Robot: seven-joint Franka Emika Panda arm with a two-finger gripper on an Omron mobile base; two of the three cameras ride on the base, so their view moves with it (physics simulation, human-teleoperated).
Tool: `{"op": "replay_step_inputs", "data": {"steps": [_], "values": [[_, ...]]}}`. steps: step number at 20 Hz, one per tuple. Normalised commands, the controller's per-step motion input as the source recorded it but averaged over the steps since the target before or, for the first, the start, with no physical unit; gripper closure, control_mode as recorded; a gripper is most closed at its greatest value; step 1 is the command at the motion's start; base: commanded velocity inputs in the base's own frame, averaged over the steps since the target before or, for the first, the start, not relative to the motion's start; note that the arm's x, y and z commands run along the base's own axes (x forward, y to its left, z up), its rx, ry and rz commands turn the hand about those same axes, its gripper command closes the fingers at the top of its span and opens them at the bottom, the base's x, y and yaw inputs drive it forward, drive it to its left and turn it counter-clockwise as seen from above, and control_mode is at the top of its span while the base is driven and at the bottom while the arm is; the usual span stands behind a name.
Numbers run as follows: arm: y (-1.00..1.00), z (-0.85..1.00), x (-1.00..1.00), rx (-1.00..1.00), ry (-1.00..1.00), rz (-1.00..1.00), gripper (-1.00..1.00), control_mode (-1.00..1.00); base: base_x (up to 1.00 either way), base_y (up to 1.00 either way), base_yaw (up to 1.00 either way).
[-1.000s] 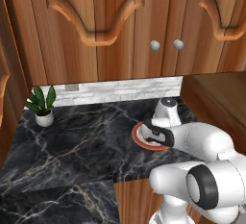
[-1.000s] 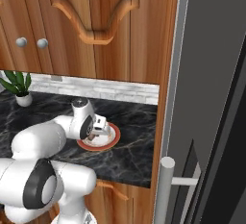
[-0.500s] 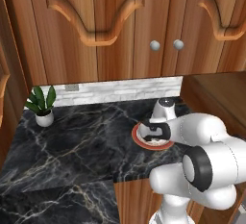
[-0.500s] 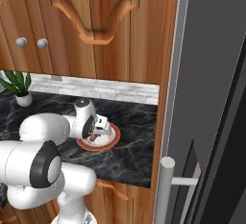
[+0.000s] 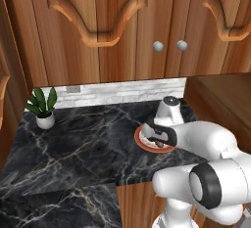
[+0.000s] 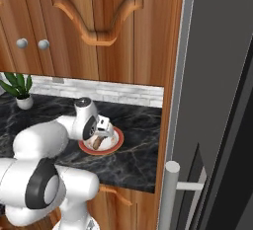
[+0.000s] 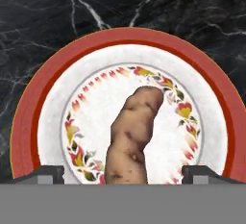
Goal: Pick potato from the fridge and place it on the plate on the counter.
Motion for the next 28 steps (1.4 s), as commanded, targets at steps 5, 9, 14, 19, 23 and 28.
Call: {"op": "replay_step_inputs", "data": {"steps": [5,9,14,19,23,28], "values": [[0.04,0.29,-0.81,0.00,-0.08,0.00,-1.00,-1.00,0.00,0.00,0.00],[0.00,0.45,-0.73,0.00,-0.09,0.00,-1.00,-1.00,0.00,0.00,0.00],[0.00,0.55,-0.56,0.00,-0.01,0.00,-1.00,-1.00,0.00,0.00,0.00],[0.00,0.78,-0.67,0.00,-0.01,0.00,-1.00,-1.00,0.00,0.00,0.00],[0.00,0.75,-0.73,0.00,-0.02,0.00,-1.00,-1.00,0.00,0.00,0.00],[0.00,0.73,-0.73,0.00,0.00,0.00,-1.00,-1.00,0.00,0.00,0.00]]}}
